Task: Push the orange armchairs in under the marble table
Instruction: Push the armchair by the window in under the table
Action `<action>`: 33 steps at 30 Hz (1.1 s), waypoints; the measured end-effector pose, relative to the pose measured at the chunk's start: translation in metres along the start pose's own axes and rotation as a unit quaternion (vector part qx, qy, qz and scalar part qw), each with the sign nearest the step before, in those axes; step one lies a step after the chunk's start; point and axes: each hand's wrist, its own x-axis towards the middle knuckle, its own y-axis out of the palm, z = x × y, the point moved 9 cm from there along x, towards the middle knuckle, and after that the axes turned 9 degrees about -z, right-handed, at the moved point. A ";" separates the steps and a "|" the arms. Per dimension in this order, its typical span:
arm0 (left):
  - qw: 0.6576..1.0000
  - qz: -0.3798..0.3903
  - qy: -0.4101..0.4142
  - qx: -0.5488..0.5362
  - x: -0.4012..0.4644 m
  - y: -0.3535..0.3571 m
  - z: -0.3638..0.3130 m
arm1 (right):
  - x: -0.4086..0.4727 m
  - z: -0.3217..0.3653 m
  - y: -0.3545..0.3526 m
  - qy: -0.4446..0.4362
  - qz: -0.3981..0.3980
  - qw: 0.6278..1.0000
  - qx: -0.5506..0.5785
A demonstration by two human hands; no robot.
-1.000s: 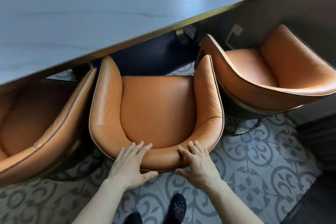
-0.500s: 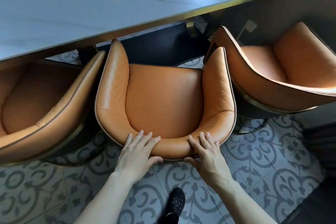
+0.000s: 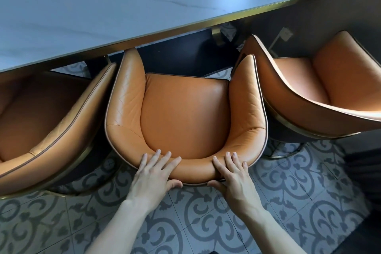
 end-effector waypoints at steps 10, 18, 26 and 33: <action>1.000 0.002 -0.019 -0.009 0.057 -0.007 0.000 | 0.060 -0.018 -0.015 -0.032 -0.003 0.999 0.000; 0.999 0.020 -0.043 -0.018 0.102 -0.007 -0.009 | 0.107 -0.040 -0.032 -0.054 -0.010 0.999 0.000; 0.998 0.024 -0.056 -0.035 0.111 -0.003 -0.012 | 0.118 -0.051 -0.030 -0.059 0.002 0.998 -0.007; 0.995 0.045 -0.075 -0.051 0.111 -0.005 -0.014 | 0.120 -0.053 -0.025 -0.054 0.017 0.998 -0.017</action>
